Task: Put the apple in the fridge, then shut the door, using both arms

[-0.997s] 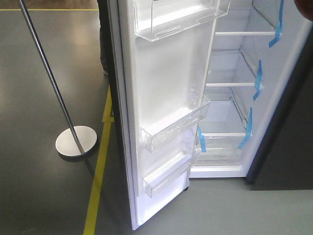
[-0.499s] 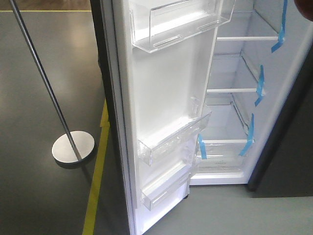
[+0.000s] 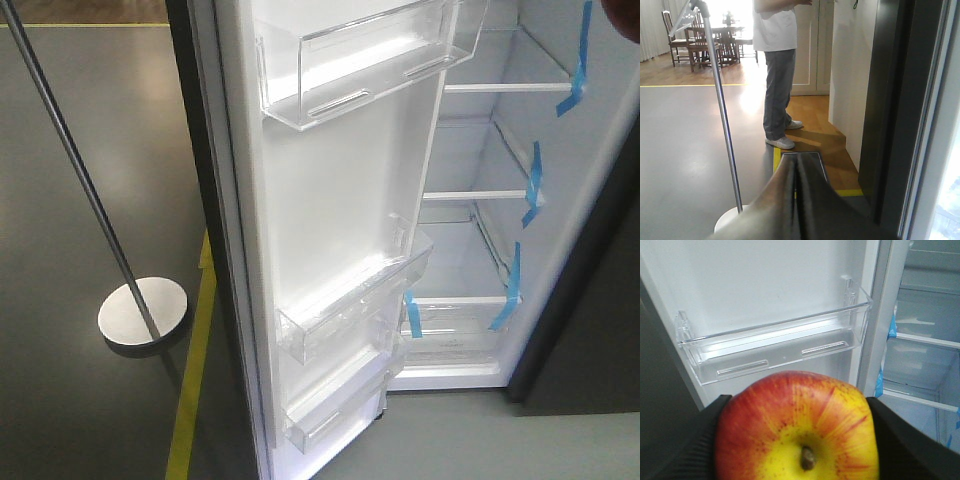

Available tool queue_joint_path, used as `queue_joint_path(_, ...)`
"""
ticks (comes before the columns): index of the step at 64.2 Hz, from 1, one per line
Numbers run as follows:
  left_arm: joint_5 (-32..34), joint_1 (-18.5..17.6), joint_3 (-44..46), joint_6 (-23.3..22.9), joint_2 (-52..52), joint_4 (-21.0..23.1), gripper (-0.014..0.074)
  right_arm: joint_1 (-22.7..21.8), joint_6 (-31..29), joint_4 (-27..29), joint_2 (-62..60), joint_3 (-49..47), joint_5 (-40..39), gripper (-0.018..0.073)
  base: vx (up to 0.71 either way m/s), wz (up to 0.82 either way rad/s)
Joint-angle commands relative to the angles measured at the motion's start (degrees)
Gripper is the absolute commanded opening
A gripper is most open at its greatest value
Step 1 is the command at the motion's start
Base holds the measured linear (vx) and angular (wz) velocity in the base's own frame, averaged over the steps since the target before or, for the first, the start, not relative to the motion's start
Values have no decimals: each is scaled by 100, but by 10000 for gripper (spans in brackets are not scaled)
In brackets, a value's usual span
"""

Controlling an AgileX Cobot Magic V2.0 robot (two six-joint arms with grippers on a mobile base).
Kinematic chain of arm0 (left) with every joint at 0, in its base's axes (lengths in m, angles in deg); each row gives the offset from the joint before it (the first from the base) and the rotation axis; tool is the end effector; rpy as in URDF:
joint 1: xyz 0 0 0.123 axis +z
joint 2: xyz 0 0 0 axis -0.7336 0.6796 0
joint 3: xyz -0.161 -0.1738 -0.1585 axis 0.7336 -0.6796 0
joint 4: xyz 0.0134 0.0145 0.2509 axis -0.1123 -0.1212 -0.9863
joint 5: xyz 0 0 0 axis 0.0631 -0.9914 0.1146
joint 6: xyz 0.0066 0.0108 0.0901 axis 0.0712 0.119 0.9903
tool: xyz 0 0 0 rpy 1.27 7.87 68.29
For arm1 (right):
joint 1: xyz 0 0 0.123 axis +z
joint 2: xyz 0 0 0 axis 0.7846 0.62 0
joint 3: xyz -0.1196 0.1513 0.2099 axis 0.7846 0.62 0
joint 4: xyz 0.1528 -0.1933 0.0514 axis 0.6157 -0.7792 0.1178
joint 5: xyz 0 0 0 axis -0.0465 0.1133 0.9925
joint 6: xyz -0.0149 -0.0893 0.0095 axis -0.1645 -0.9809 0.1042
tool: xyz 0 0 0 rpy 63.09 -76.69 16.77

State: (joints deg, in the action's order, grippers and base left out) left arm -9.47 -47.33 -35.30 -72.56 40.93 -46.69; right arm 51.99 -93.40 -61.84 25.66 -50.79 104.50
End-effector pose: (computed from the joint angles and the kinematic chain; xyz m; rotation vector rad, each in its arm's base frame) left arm 0.0564 0.0004 0.1944 -0.0734 1.6189 -0.0646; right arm 0.1964 0.0348 0.5149 -0.3207 1.9163 0.3282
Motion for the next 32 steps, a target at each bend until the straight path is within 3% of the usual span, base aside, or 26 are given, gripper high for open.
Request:
queue_joint_path(1,432,-41,100,-57,-83,2,-6,-31,-40,132,-77,-171,-447,196,6,-2)
queue_joint_path(32,432,-41,100,-57,-83,2,-6,-31,-40,132,-77,-171,-447,196,5,-1)
